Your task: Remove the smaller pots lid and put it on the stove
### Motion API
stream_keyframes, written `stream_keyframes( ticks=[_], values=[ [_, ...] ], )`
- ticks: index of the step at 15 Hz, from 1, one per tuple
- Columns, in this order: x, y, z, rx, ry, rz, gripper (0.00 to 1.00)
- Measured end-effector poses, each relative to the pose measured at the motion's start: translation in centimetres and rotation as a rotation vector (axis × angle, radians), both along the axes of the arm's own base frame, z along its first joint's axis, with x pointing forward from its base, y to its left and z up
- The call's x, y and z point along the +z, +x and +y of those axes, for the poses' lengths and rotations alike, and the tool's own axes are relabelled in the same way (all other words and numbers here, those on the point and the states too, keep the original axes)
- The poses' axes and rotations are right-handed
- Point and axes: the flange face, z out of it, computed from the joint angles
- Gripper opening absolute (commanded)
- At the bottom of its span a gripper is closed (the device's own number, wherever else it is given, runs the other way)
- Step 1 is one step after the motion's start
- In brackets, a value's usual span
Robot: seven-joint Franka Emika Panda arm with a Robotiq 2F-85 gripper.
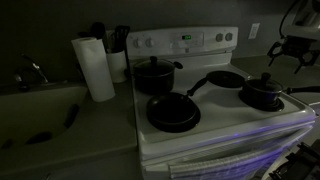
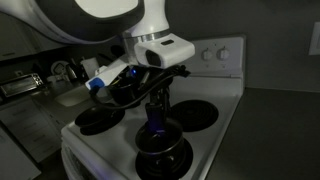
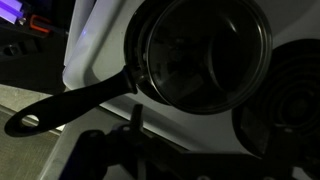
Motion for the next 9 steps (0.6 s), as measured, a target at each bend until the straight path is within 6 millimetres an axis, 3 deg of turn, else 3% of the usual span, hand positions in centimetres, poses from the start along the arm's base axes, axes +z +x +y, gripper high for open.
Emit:
stream_keyframes(
  ticks=[9],
  values=[
    [0.0,3.4,3.7,0.116,-0.017,0.009,1.0]
  ],
)
